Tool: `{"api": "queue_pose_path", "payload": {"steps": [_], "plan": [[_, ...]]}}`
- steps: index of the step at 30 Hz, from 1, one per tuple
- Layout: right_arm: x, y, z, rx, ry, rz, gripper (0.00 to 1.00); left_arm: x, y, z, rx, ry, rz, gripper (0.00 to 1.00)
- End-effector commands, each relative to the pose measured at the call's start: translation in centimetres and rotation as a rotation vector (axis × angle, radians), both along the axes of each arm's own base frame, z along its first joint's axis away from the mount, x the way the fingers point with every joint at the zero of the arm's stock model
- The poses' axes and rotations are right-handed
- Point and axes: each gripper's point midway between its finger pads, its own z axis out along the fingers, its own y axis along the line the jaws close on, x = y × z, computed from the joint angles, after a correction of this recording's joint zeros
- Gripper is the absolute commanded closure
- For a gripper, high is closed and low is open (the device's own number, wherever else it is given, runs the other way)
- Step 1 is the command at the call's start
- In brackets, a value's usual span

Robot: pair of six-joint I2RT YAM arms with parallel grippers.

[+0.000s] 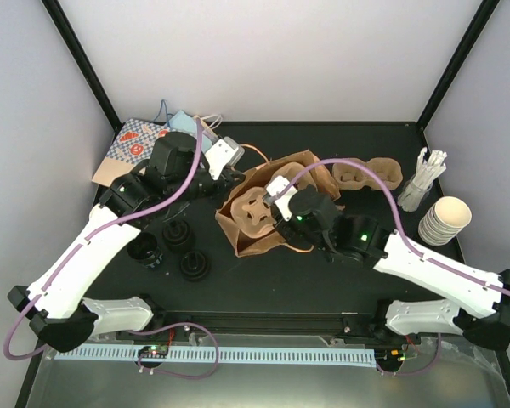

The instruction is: Pack the takeout coffee

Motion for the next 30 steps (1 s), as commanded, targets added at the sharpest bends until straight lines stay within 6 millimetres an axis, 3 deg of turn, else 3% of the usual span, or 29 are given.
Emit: {"api": "queue_pose_path", "payload": {"steps": [1,6,11,17,30], "plan": [[1.5,-0.3,-1.2,-0.108,-0.079,-0.063,0.72,-0.5,-0.7,1.8,-0.023,-0.03,-0.014,0.98],[1.5,0.2,-2.4,-0.124,-0.026,-0.071,0.72,-0.5,-0.8,1.8,-0.018,-0.037,0.004,0.99],[0.9,0.8,-2.9,-0.028,0.049,-0.08,0.7,-0.8,-1.4,1.5,-0.023,-0.05,-0.011,0.98],[0.2,1.0,-1.8,0.071,0.114,-0.089,0.7,-1.3,-2.0,0.2,0.024,-0.045,-0.029,0.98],[0.2,-0.7,-0.4,0.042,0.199,-0.098,0.72,-2.3,-2.7,0.5,0.042,-0.086,-0.061,0.98]]}}
